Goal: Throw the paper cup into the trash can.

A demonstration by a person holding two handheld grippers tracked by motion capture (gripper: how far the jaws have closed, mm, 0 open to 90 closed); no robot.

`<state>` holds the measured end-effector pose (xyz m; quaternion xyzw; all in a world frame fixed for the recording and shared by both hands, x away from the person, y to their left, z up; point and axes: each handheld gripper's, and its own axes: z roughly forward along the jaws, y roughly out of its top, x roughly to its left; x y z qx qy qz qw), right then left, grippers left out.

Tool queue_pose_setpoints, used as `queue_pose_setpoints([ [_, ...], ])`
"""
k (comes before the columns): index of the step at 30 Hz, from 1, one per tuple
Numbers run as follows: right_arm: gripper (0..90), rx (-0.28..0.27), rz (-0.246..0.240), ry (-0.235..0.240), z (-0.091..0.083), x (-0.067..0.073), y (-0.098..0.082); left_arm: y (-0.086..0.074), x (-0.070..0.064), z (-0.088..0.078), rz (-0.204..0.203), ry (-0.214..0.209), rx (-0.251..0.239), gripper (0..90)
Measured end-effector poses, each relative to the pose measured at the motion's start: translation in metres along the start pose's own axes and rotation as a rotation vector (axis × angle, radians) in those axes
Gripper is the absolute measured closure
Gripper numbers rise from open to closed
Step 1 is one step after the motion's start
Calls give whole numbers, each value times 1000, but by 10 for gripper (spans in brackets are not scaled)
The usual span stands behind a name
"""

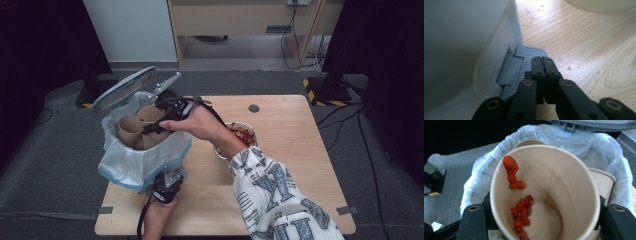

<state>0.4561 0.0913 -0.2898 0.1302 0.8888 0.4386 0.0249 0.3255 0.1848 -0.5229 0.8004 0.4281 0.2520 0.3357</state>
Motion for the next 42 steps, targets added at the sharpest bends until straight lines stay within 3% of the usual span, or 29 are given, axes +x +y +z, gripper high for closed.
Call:
queue_pose_setpoints([
  [4,329,4,-9,3,3,-1,-3,0,0,0,0,0,0,877],
  [10,210,-7,-17,-7,4,4,-2,0,0,0,0,0,0,877],
  [33,149,-71,-12,-4,-5,5,2,0,0,0,1,0,0,876],
  [42,140,-93,-17,1,-1,9,8,0,0,0,0,-2,0,876],
])
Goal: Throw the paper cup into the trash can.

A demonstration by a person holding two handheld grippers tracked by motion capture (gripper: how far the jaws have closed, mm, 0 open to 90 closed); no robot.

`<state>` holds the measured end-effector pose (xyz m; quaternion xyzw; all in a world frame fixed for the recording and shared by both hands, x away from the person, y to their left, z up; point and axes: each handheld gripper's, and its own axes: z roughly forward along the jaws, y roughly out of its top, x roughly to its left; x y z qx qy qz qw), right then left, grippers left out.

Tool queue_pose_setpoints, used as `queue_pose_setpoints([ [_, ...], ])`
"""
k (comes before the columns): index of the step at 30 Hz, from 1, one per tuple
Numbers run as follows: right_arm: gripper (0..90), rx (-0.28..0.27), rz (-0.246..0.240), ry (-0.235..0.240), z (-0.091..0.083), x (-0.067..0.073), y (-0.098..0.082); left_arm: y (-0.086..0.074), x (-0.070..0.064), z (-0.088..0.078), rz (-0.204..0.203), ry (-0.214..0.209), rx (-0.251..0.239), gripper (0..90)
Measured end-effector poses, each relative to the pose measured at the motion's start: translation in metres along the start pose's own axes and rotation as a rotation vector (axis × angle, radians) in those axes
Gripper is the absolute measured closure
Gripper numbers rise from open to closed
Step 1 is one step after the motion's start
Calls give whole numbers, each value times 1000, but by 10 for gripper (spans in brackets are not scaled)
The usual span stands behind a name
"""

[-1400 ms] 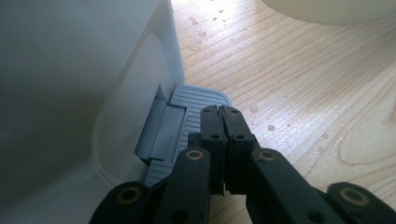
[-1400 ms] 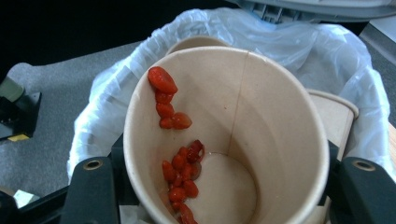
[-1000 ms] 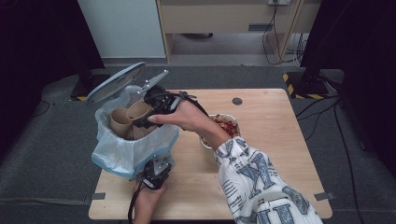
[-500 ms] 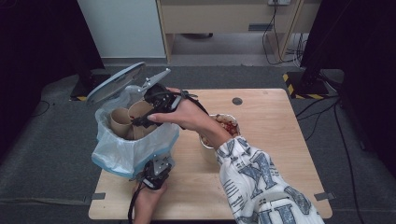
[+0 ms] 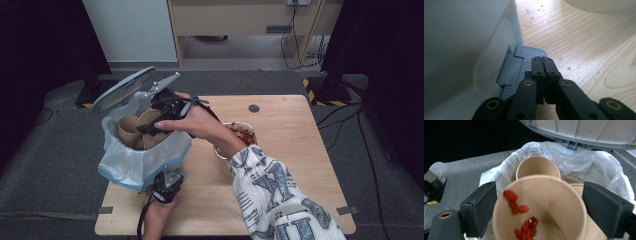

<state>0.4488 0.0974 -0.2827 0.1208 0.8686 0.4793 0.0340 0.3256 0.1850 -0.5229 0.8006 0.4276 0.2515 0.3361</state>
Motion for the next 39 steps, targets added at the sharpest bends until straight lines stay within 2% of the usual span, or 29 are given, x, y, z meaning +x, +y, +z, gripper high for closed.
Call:
queue_pose_setpoints([
  [5,133,-19,-1,-13,-5,-1,1,0,0,0,1,1,0,876],
  [14,147,-23,7,-31,-17,-6,-2,0,0,0,1,2,0,876],
  [28,148,-49,26,-34,-34,-11,-6,0,0,0,2,2,0,876],
  [35,128,-62,37,-43,-43,-14,-8,0,0,0,0,0,0,876],
  [39,99,-72,52,-66,-50,-18,-12,0,0,0,1,1,0,876],
])
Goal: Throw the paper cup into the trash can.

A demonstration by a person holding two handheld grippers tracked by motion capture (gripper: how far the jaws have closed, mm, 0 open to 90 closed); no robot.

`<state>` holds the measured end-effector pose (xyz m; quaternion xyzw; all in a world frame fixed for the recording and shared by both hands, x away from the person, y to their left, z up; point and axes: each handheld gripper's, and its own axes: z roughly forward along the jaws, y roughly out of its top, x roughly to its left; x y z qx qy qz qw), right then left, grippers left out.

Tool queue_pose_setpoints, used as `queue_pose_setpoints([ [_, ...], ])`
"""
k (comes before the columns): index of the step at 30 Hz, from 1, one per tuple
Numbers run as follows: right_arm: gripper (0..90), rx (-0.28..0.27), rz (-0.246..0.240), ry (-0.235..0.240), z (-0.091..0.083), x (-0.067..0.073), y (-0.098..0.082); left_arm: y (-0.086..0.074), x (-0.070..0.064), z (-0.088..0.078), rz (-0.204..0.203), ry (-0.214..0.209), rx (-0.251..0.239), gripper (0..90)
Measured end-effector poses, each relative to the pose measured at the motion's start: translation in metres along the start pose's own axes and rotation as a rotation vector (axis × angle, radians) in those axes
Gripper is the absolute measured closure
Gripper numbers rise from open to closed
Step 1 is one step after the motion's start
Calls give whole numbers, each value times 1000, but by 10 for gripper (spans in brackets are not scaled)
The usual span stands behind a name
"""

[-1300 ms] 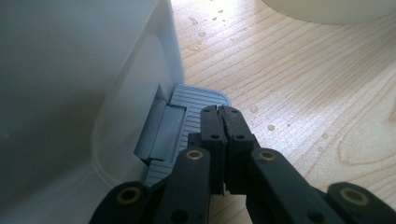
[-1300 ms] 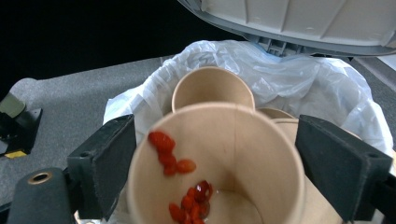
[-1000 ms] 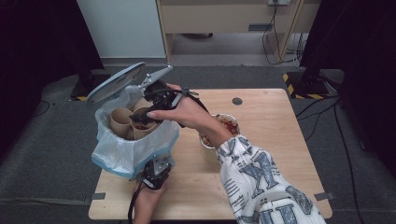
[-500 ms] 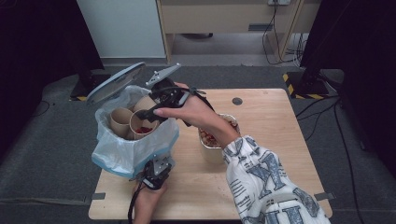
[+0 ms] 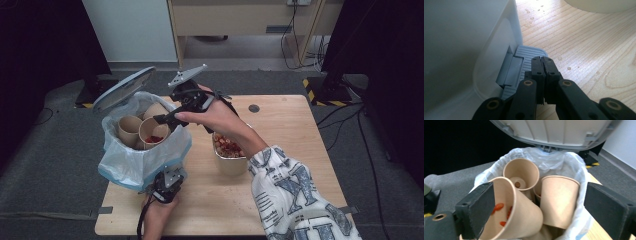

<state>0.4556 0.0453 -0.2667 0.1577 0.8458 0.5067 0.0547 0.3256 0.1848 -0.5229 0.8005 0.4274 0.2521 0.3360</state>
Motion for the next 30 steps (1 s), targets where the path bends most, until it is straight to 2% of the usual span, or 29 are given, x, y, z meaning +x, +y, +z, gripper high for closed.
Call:
queue_pose_setpoints([
  [14,78,-42,43,-68,-19,-16,-11,0,0,0,0,-2,0,876],
  [24,79,-53,86,-113,-39,-36,-28,0,0,0,-2,-3,-1,876],
  [30,78,-57,109,-160,-55,-49,-44,0,0,0,-6,-4,-2,874],
])
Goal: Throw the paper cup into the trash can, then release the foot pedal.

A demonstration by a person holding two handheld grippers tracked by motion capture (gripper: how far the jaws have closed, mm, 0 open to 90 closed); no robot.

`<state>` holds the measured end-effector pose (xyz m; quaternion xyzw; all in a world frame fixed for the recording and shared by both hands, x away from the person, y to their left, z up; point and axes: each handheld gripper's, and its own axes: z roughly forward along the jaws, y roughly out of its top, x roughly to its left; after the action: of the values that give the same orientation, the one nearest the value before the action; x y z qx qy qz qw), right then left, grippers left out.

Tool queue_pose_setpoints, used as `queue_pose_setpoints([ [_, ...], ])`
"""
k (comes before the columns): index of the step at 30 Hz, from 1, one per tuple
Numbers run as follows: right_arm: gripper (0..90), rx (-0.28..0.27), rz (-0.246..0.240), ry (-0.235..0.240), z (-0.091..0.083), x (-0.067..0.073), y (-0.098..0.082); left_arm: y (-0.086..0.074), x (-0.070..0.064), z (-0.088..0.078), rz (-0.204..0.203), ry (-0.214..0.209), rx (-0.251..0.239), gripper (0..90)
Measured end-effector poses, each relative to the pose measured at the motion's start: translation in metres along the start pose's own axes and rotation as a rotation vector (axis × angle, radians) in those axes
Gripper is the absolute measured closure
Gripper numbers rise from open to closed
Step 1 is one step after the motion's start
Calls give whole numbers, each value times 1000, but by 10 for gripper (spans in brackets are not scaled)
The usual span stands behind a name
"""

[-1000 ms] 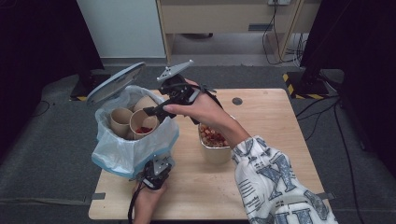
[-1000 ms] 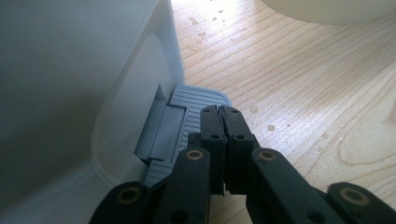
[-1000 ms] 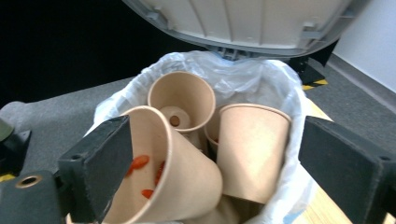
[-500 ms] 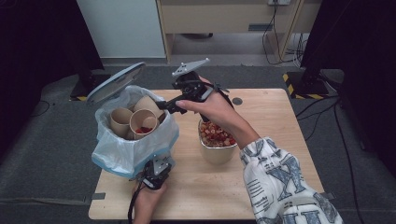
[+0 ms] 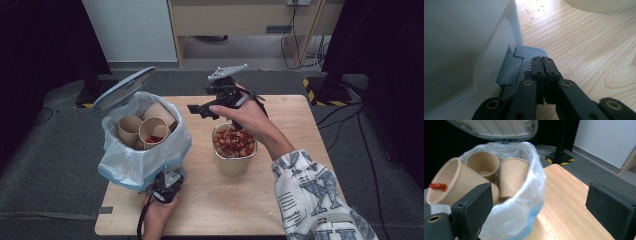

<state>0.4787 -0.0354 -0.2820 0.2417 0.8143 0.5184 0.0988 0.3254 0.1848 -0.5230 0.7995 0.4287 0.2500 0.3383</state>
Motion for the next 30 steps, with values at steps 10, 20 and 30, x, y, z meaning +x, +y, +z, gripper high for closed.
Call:
queue_pose_setpoints([
  [10,74,-9,61,-80,-29,-33,-29,2,-11,-13,-31,-21,-46,626],
  [20,62,-20,118,-172,-56,-60,-62,3,-13,-17,-39,-47,-56,541],
  [30,50,-25,149,-238,-71,-73,-86,3,-16,-17,-36,-71,-56,481],
])
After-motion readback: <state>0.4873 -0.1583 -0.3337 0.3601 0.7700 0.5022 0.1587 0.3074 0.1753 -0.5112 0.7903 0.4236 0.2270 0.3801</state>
